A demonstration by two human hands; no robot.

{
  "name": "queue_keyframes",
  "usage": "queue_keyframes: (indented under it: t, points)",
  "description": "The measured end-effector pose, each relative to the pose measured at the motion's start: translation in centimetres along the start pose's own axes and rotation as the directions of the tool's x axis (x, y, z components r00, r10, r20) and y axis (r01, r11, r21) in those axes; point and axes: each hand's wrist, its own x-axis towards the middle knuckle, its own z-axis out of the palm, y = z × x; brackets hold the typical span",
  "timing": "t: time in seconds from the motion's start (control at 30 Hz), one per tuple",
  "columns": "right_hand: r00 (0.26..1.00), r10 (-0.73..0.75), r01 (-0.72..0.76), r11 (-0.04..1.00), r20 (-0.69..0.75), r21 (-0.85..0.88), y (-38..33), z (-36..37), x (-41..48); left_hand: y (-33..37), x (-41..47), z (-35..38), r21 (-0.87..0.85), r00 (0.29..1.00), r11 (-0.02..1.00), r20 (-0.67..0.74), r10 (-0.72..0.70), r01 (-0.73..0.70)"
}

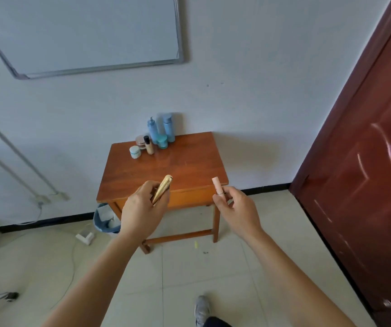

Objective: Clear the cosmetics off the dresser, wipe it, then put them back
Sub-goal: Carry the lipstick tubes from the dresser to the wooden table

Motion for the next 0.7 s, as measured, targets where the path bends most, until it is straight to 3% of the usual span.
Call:
queue_keyframes:
  t: [0.2,0.4,0.7]
  points:
    - [0.998,-0.052,0.052,0.999,0.018,-0.005,-3.2,3.4,15.2,-1.7,14.1,-1.0,0.043,1.0,0.999,-0.024,-0.006,0.007]
    - [0.994,-0.087,0.087,0.996,0.063,0.0,-4.6,7.4,24.8,-5.5,23.2,-0.3,0.019,0.997,0.997,-0.03,-0.069,0.069]
    - [0.994,0.091,-0.086,0.993,0.053,-0.084,-2.2,13.4,35.9,-12.6,37.1,4.5,0.045,0.996,0.999,0.083,-0.031,0.028]
